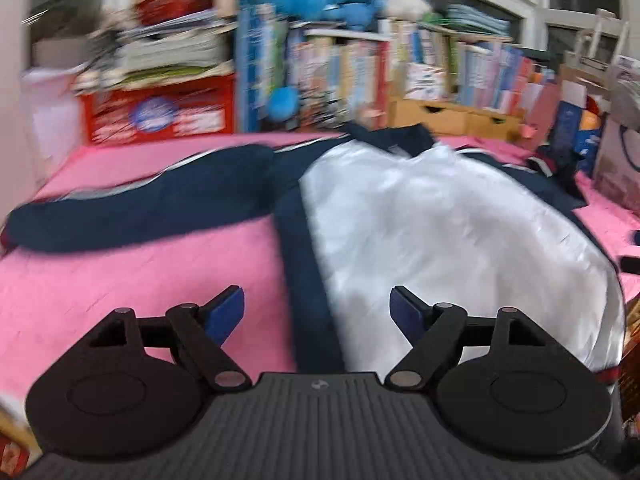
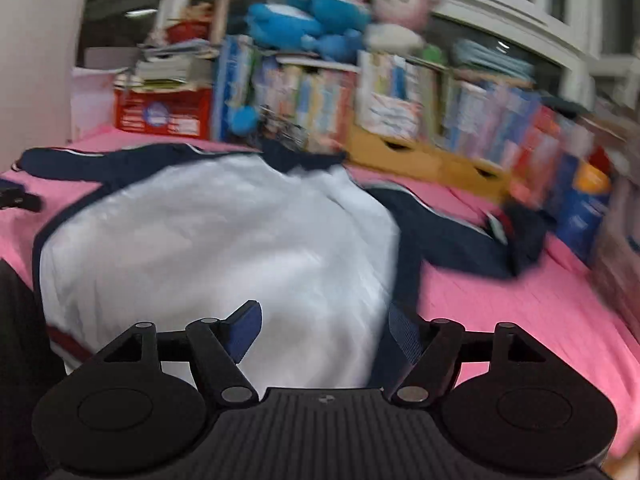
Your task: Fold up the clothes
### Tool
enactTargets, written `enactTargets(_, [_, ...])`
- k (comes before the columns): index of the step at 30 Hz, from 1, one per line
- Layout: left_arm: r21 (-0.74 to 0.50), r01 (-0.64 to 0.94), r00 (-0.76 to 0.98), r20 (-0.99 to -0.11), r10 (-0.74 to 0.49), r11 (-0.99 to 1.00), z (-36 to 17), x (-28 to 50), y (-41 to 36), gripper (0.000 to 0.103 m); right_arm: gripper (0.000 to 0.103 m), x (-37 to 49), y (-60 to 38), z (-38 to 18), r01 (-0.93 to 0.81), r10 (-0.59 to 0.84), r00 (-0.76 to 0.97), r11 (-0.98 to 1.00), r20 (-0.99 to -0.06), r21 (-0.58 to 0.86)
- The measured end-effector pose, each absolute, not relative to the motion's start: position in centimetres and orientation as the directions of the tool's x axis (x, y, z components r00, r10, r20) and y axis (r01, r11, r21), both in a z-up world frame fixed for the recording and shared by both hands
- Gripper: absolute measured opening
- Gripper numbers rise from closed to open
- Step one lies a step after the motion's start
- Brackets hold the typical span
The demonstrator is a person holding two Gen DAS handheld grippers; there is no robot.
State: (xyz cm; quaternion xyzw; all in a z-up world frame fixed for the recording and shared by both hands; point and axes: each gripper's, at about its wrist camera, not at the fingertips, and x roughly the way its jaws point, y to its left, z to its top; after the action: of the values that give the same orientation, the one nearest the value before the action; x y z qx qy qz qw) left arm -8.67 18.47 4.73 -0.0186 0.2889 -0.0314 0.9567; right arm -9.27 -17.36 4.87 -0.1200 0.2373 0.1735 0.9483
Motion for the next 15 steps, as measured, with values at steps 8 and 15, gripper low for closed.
enactTargets(8, [0.011, 0.125, 0.812, -0.576, -0.096, 0.992, 2.8, -1.2, 14.1, 0.08, 0.071, 1.0, -14.1, 3.2, -0.489, 0.424, 0.747, 0.872, -0.512, 0.007])
enactTargets(15, [0.094, 0.09, 0.801, -0.598, -0.016, 0.992, 1.6, -1.2, 15.6, 0.082, 0.08, 7.8, -24.5, 1.7, -0.124, -0.021, 0.806, 0.971, -0.592, -0.203])
